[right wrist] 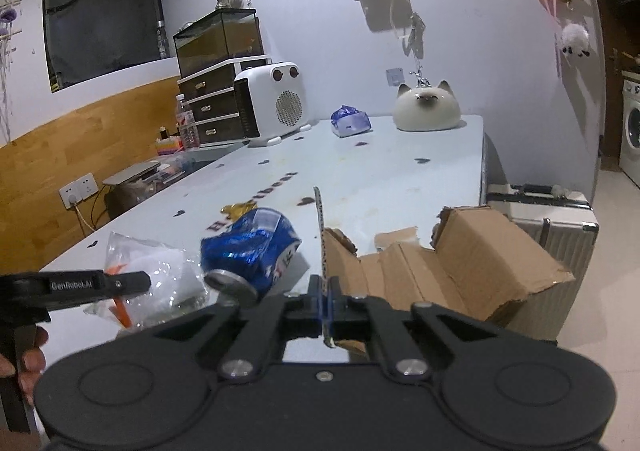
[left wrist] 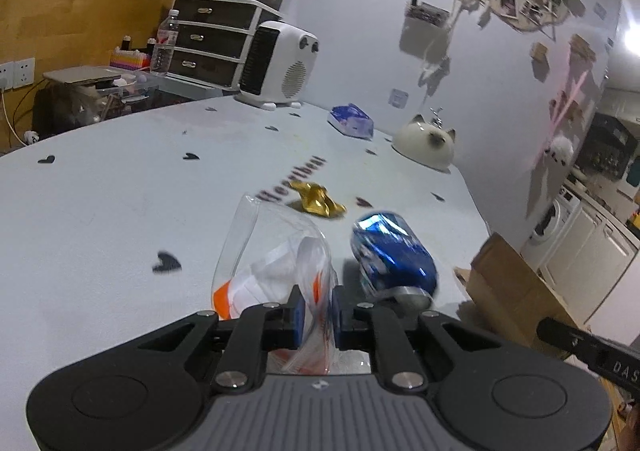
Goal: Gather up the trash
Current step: 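Carry the clear bag and cardboard box with both tools over the wastebasket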
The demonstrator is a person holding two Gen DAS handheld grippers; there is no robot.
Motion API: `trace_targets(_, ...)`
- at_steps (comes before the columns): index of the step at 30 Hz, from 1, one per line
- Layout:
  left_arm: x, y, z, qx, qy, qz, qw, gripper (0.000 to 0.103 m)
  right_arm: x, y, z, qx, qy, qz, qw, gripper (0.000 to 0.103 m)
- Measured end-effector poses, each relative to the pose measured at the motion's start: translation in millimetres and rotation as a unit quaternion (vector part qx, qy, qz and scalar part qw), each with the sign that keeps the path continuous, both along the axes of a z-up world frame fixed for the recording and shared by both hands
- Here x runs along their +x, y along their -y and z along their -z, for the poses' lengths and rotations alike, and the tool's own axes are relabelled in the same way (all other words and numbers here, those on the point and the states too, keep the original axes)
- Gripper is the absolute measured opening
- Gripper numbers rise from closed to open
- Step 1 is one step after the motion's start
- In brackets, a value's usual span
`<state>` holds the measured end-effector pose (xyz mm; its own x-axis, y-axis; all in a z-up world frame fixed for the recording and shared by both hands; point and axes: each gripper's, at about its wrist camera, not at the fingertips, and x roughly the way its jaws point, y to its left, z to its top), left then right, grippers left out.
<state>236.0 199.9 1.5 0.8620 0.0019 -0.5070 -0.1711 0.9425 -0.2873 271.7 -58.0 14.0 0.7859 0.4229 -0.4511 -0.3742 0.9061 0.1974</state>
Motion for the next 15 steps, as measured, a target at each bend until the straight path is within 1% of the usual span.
trace_targets(6, -31, 23, -10, 0.016, 0.003, 0.011, 0.9998, 0.014, -37, 13, -12, 0.013, 0.010, 0.001, 1.000, 0.002)
trace_targets(15, -70, 56, -34, 0.032, 0.025, 0.032, 0.9987, 0.013, -84, 37, -34, 0.026, 0.026, 0.011, 0.999, 0.002)
